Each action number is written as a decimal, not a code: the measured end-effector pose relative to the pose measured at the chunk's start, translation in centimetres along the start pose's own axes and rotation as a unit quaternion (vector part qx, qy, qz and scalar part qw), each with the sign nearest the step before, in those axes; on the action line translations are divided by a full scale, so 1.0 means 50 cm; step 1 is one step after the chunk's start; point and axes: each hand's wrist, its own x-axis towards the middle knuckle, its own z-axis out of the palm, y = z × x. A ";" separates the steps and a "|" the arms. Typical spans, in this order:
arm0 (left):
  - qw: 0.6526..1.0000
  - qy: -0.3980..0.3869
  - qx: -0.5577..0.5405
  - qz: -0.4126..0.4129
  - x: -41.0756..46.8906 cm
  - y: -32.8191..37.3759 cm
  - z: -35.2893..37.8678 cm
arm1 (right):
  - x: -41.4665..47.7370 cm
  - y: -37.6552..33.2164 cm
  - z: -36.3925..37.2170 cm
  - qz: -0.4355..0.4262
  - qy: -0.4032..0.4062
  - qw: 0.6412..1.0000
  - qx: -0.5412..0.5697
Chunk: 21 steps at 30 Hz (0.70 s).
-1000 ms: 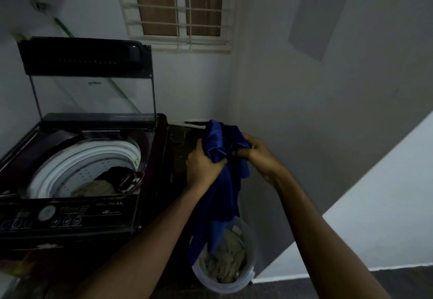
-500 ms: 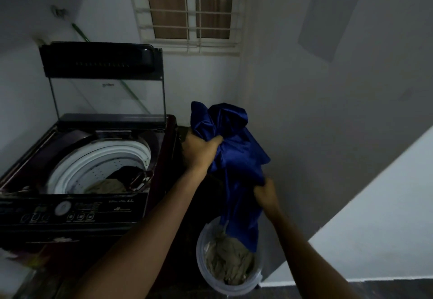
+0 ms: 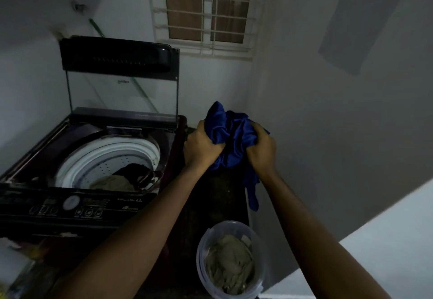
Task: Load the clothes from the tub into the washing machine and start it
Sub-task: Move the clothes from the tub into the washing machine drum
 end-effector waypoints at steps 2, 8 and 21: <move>1.000 0.002 -0.011 0.009 0.036 -0.027 -0.026 | 0.016 -0.026 0.041 -0.018 -0.002 1.000 -0.009; 0.999 0.005 -0.014 0.031 0.180 -0.161 -0.149 | 0.073 -0.130 0.238 -0.045 -0.001 0.999 -0.008; 0.997 -0.025 0.059 -0.042 0.401 -0.569 -0.478 | 0.093 -0.328 0.784 0.047 -0.128 0.990 -0.040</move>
